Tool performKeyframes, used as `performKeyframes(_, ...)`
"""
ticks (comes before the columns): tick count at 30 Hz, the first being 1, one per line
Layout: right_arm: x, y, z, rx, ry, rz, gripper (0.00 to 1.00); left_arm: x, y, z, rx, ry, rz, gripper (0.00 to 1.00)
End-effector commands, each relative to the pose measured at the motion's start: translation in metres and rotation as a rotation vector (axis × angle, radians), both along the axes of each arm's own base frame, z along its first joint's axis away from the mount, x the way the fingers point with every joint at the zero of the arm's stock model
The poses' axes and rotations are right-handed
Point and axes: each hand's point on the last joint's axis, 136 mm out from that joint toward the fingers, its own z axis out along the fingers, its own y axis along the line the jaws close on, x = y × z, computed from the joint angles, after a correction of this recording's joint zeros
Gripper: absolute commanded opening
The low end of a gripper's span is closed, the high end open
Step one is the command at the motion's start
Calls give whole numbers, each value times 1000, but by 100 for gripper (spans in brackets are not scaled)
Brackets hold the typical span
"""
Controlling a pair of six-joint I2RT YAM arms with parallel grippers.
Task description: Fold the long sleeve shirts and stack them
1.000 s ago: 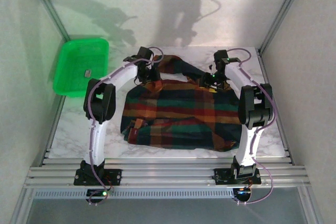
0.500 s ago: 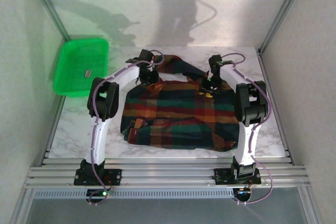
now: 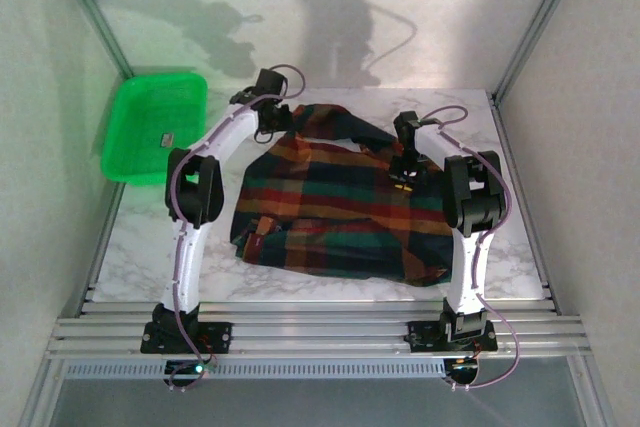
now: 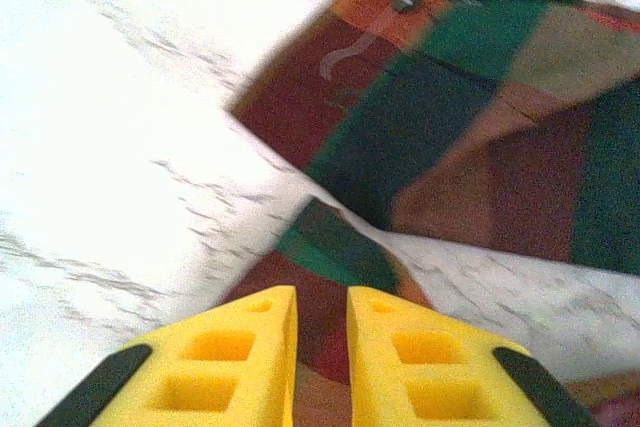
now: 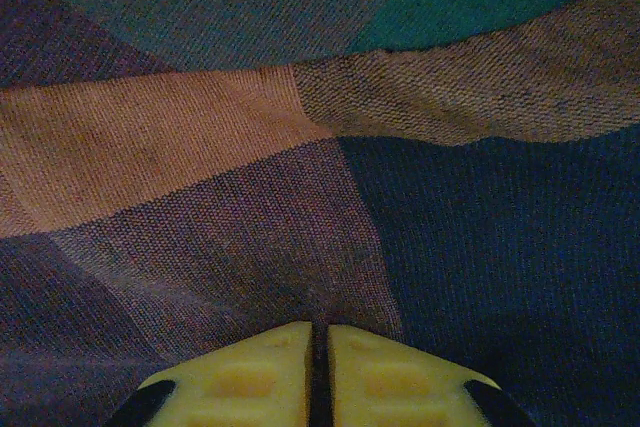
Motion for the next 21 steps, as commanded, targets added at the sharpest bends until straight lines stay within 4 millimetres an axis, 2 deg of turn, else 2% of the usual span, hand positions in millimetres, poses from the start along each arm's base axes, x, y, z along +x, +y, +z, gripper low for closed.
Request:
performKeyframes(1, -12, -13, -22, -63, 72, -26, 15, 16, 46, 21, 65, -63, 139, 24)
performKeyframes(4, -7, -6, -18, -24, 49, -28, 20, 12, 31, 31, -27, -58, 101, 48)
performKeyframes(6, -2, -2, -12, 0, 24, -28, 26, -2, 30, 23, -40, -15, 106, 59)
performKeyframes(7, 0, 0, -8, 12, 13, -26, 29, -9, 29, 18, -60, 13, 103, 60)
performKeyframes(10, 8, 8, 4, 58, -24, -4, 37, -33, 27, 1, -97, 87, 67, 60)
performKeyframes(14, 12, 12, 4, 69, -14, 9, 38, -54, 11, -12, -129, 129, -44, 56)
performKeyframes(18, 11, 13, -1, 73, -1, 7, 38, -55, 7, -30, -93, 153, -86, 48)
performKeyframes(21, 11, 12, -2, 70, 6, 15, 38, -52, -1, -45, -88, 178, -111, 48)
